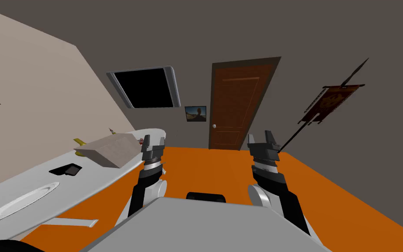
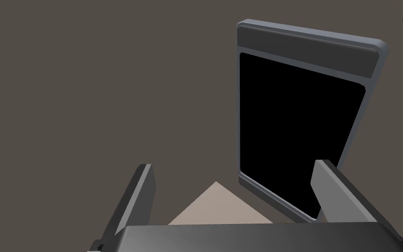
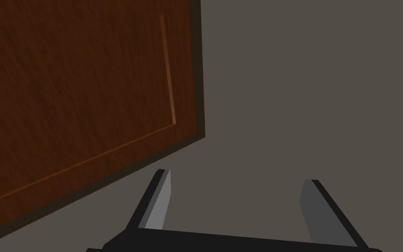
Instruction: Pull the door open
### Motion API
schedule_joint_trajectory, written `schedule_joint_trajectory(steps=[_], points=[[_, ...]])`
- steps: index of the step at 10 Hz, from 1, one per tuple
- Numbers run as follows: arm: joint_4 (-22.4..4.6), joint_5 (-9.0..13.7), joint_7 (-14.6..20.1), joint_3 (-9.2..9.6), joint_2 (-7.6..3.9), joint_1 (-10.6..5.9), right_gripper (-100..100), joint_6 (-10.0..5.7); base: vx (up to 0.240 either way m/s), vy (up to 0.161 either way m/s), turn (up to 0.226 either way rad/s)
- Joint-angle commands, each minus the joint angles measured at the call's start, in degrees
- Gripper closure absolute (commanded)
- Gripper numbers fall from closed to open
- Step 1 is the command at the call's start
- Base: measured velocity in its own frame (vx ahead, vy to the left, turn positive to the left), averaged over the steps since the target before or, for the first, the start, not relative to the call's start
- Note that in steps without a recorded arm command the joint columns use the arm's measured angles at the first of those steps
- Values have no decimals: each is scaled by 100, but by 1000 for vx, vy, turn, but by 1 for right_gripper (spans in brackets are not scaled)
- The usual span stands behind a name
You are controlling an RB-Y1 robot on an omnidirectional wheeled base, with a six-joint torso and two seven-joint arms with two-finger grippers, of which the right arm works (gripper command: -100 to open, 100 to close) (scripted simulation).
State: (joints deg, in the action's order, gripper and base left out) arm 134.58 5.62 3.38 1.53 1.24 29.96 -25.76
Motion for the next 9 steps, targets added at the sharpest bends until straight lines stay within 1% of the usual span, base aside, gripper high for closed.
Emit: schedule_joint_trajectory(steps=[1, 4, 5, 7, 8, 9], points=[[-115, -75, -95, -26, -45, -21, -100, -46, 95, 25, -24], [-369, -242, -306, -84, -129, -67, -100, -147, 187, 13, -25], [-490, -321, -406, -111, -162, -88, -100, -195, 181, 32, -29], [-746, -489, -618, -169, -231, -135, -100, -297, 190, 68, -38], [-824, -540, -683, -187, -248, -149, -100, -328, 145, 46, -31], [-984, -645, -816, -223, -282, -178, -100, -392, 157, 47, -38]])
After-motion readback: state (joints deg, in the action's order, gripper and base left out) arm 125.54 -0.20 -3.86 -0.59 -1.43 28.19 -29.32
